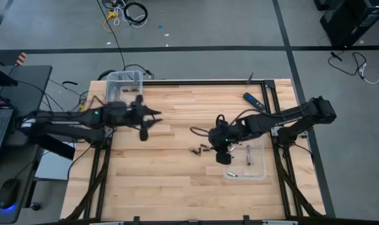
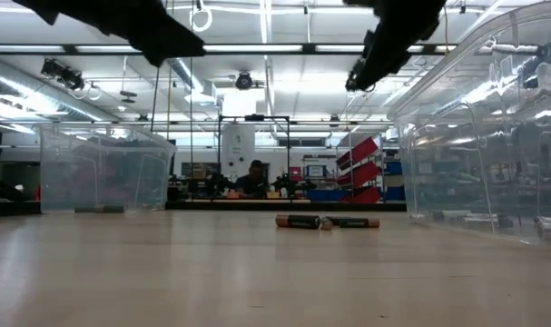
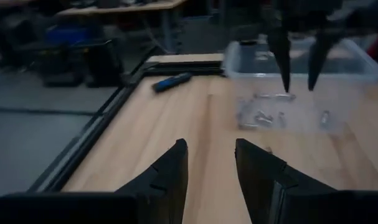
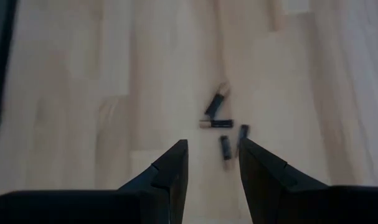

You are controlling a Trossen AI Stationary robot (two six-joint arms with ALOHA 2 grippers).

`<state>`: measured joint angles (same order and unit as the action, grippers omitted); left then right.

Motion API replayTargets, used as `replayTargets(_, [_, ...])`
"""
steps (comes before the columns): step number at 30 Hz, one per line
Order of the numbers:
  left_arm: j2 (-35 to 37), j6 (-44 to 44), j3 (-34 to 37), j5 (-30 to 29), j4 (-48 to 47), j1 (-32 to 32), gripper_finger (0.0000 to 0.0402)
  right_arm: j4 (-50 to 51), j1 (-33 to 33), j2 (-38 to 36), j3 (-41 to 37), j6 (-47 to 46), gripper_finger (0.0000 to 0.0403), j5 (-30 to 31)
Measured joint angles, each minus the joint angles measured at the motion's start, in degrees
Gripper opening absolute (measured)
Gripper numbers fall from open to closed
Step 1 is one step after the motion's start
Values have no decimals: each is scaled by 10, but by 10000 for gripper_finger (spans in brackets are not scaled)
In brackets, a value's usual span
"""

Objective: Sort batteries
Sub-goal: Put the black and copper battery into the top transparent bin

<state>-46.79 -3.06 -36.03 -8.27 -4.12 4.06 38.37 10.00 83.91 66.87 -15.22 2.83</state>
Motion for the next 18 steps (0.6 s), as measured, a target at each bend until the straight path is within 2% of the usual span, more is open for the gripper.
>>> replayTargets(7, [-148, -85, 0, -2, 74, -71, 131, -6, 48, -43, 0, -17, 128, 5])
replayTargets(11, [-213, -90, 0, -20, 155, -92, 131, -7, 77, -66, 0, -57, 128, 5])
replayTargets(15, [-273, -102, -1, 10, 232, -111, 131, -14, 108, -81, 0, -86, 128, 5])
replayTargets(18, [-315, -104, -19, 4, 245, -123, 131, -18, 133, -87, 0, -107, 128, 9])
